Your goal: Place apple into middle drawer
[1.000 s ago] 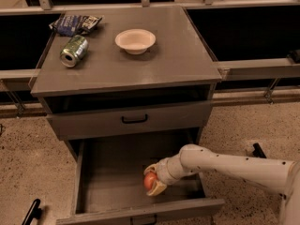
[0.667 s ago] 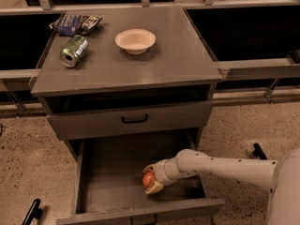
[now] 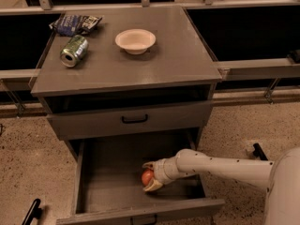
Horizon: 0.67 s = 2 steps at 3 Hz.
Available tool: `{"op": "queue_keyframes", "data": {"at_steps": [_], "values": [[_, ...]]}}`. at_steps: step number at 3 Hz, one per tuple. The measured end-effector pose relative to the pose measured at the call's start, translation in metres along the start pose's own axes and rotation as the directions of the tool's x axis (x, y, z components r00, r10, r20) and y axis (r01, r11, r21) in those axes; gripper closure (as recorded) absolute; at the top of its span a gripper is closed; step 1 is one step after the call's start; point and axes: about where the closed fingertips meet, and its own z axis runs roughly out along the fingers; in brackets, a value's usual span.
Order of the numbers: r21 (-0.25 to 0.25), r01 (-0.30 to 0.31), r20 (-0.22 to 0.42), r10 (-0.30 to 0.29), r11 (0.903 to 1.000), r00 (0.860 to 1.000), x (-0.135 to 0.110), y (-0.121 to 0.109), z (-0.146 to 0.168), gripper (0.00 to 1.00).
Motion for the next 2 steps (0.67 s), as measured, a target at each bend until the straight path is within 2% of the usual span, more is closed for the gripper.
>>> {"op": "queue_keyframes", "data": {"at_steps": [1, 2], "values": [[0.000, 0.000, 0.000, 0.000, 1.0000, 1.000, 0.0000, 0.0000, 0.0001, 0.00], [0.000, 0.000, 0.000, 0.000, 1.0000, 1.000, 0.0000, 0.0000, 0.0001, 0.00]]}}
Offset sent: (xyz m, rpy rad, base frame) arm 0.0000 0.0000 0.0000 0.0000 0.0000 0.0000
